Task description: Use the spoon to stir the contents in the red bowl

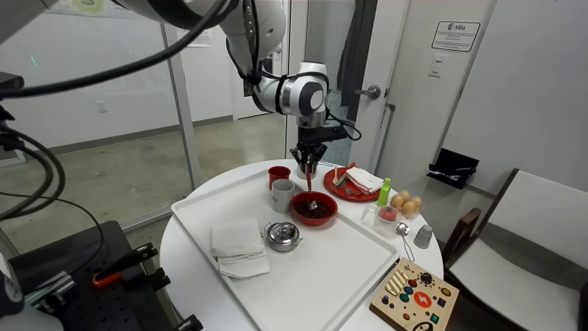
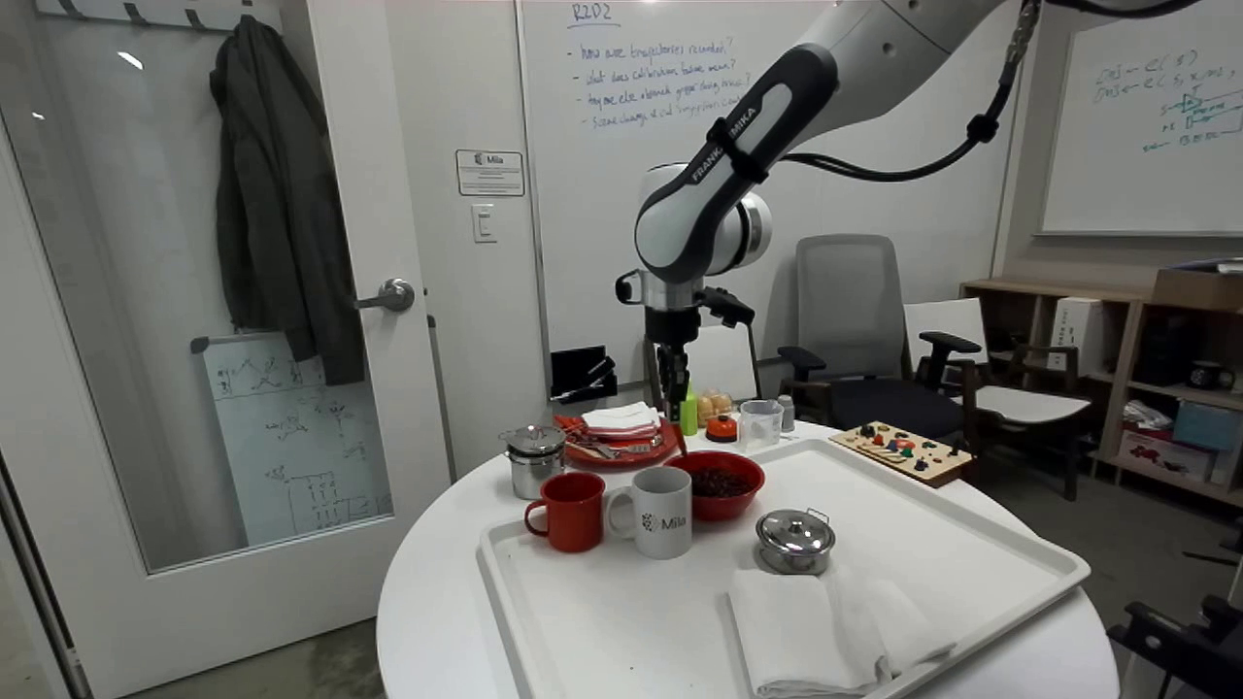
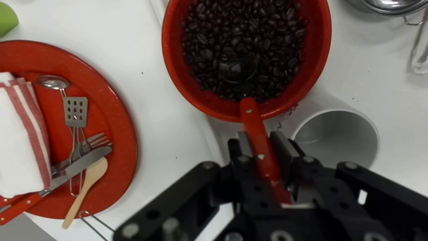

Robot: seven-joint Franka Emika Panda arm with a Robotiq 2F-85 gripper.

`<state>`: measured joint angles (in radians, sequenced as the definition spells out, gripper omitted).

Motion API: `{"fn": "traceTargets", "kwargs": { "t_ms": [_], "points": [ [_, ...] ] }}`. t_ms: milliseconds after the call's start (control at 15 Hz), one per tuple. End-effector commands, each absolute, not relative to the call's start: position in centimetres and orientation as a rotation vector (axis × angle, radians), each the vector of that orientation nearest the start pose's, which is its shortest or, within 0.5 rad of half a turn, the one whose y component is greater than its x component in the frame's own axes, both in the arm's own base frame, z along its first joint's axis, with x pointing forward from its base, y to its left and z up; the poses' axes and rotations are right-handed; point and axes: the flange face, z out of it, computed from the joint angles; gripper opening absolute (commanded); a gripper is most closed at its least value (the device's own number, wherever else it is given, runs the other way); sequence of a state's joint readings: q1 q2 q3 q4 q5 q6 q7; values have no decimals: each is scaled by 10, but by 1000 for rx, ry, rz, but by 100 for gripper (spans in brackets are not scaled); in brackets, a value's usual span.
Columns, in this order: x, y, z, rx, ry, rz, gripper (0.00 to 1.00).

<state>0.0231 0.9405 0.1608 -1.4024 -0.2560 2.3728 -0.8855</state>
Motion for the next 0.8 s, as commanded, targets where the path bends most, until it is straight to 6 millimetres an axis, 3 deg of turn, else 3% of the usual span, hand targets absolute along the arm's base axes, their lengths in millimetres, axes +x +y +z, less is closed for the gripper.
{"fn": "traceTargets", "kwargs": {
  "t_ms": [0, 333, 733],
  "points": [
    [718, 97, 159, -2700, -1750, -39, 14],
    [726, 94, 163, -2702, -1775, -38, 14],
    [735, 109, 166, -2662, -1826, -63, 14]
  ]
}}
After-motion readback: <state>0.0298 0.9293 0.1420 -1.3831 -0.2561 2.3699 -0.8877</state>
